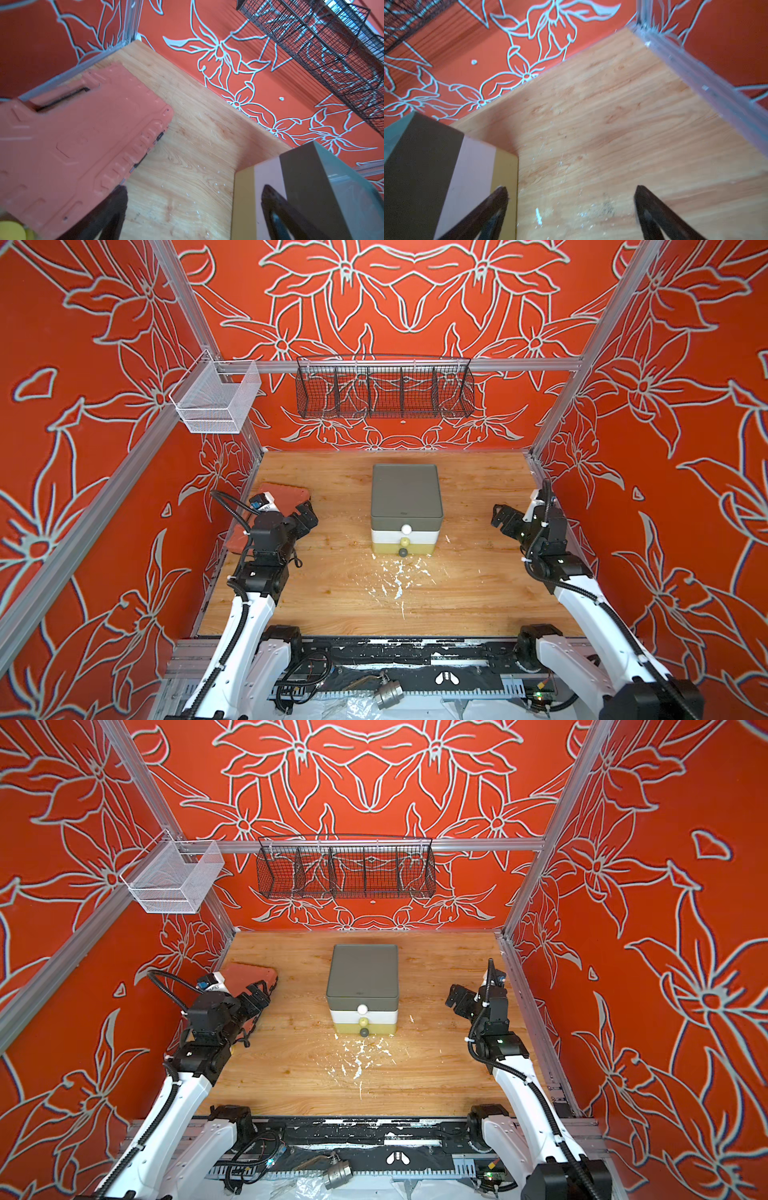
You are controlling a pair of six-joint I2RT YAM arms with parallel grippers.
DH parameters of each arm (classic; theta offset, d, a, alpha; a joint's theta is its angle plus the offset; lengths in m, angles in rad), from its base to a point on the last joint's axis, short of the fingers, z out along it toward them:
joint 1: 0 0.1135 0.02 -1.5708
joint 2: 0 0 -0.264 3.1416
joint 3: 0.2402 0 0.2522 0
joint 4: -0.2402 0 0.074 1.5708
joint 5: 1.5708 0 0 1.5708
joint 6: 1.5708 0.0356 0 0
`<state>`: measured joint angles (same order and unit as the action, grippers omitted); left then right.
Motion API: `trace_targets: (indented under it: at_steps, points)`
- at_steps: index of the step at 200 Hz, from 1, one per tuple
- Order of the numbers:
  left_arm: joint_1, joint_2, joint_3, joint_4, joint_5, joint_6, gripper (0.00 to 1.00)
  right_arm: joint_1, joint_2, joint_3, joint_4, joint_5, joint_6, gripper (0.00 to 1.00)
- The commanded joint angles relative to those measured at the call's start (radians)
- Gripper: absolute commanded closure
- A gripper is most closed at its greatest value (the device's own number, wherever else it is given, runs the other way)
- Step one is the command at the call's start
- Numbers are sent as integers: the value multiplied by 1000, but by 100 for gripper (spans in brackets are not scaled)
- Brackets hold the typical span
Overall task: Take the mice out of the drawer
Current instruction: Move the storage box to the center of the board.
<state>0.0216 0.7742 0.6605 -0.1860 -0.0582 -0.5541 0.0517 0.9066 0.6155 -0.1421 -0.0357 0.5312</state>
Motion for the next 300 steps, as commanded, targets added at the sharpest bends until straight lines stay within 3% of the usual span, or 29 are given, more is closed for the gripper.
trace_targets:
  at_steps: [1, 30, 52, 83, 140, 236, 277, 300]
  points:
    - [6, 15, 71, -143, 168, -96, 3, 3, 33, 52, -101, -199, 126, 2]
    - [-17, 63, 148, -184, 406, -97, 3, 80, 76, 108, -131, -300, 187, 2]
    - [-106, 109, 212, -211, 479, -82, 3, 189, 106, 164, -150, -276, 224, 2]
    - [-242, 163, 279, -212, 469, -54, 3, 297, 204, 263, -128, -277, 261, 2]
    - [-363, 290, 317, -170, 471, -60, 2, 383, 410, 460, -102, -278, 246, 2]
    - [-493, 332, 377, -222, 453, -10, 3, 425, 689, 769, -148, -385, 148, 2]
    - [-526, 312, 425, -315, 383, 7, 3, 428, 839, 983, -238, -432, 79, 2]
    - [-528, 288, 451, -353, 370, 18, 3, 428, 872, 1092, -348, -384, 17, 2]
